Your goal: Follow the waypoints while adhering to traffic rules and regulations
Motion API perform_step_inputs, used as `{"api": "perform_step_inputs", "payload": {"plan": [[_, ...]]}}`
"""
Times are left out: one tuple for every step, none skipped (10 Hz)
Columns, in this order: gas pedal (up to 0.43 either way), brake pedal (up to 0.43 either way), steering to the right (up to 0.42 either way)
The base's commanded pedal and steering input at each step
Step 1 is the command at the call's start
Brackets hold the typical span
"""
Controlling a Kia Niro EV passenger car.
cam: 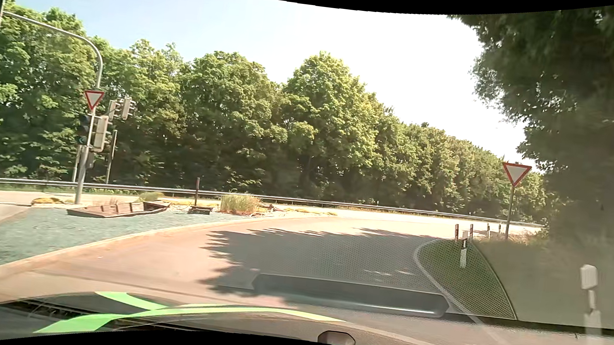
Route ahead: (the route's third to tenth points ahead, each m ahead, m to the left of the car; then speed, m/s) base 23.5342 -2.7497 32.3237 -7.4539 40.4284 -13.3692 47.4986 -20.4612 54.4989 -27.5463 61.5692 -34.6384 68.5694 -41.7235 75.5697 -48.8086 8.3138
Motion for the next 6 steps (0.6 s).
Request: {"api": "perform_step_inputs", "payload": {"plan": [[0.150, 0.000, 0.075], [0.157, 0.000, 0.079], [0.157, 0.000, 0.084], [0.169, 0.000, 0.092], [0.169, 0.000, 0.101], [0.169, 0.000, 0.103]]}}
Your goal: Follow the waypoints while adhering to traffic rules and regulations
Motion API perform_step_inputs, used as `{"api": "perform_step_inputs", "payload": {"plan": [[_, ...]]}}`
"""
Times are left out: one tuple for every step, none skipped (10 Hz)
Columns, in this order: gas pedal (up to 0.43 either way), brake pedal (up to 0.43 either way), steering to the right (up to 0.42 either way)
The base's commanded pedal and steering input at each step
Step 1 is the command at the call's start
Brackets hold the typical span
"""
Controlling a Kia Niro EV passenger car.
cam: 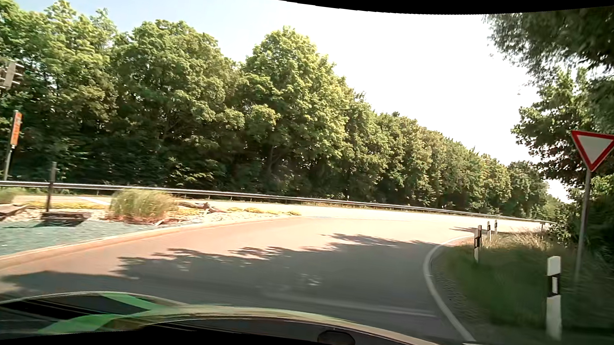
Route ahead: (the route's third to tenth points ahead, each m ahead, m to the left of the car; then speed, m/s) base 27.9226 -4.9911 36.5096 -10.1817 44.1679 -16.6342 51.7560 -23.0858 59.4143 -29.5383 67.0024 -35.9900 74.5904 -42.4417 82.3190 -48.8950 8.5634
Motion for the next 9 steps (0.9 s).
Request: {"api": "perform_step_inputs", "payload": {"plan": [[0.177, 0.000, 0.104], [0.189, 0.000, 0.105], [0.189, 0.000, 0.108], [0.189, 0.000, 0.113], [0.197, 0.000, 0.119], [0.197, 0.000, 0.124], [0.209, 0.000, 0.125], [0.220, 0.000, 0.125], [0.220, 0.000, 0.125]]}}
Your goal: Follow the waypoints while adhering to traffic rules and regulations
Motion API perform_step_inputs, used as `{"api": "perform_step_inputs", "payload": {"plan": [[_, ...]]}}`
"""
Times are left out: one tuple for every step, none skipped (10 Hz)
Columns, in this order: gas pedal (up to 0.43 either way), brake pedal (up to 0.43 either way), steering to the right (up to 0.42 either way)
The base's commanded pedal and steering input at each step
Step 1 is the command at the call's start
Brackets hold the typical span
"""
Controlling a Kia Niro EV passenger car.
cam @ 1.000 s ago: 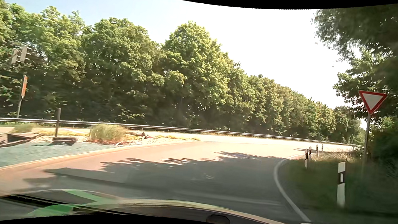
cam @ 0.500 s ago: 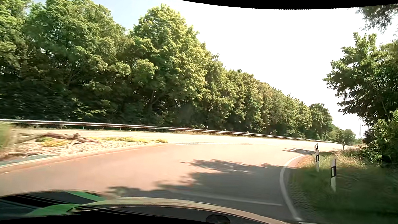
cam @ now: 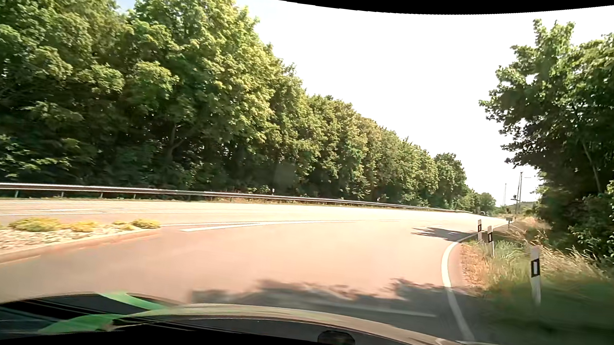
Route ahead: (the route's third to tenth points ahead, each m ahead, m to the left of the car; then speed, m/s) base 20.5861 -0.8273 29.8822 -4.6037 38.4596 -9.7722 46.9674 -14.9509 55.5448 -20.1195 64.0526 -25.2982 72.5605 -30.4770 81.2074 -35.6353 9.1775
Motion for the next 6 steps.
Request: {"api": "perform_step_inputs", "payload": {"plan": [[0.228, 0.000, 0.125], [0.248, 0.000, 0.125], [0.248, 0.000, 0.125], [0.260, 0.000, 0.125], [0.268, 0.000, 0.125], [0.280, 0.000, 0.125]]}}
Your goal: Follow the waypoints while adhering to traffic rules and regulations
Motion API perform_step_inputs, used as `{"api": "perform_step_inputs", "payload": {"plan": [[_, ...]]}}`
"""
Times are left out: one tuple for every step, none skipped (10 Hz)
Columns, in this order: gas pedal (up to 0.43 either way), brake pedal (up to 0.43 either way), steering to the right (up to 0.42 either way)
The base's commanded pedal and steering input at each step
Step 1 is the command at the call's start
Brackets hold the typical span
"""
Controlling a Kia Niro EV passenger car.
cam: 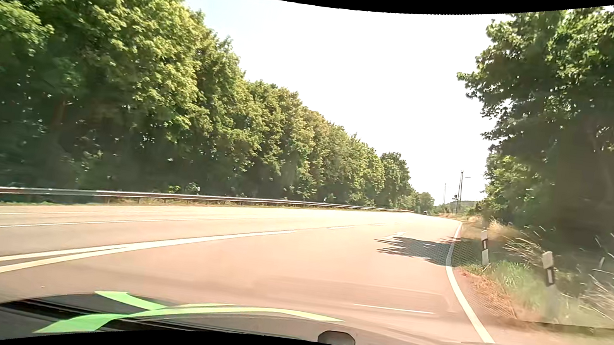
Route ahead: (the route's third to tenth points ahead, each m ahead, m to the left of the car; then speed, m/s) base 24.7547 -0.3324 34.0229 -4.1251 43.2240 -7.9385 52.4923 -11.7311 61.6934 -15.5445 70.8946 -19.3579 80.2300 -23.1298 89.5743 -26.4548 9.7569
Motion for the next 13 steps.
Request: {"api": "perform_step_inputs", "payload": {"plan": [[0.280, 0.000, 0.123], [0.299, 0.000, 0.120], [0.311, 0.000, 0.118], [0.311, 0.000, 0.114], [0.311, 0.000, 0.109], [0.311, 0.000, 0.102], [0.319, 0.000, 0.097], [0.319, 0.000, 0.089], [0.331, 0.000, 0.083], [0.331, 0.000, 0.077], [0.339, 0.000, 0.067], [0.339, 0.000, 0.055], [0.339, 0.000, 0.047]]}}
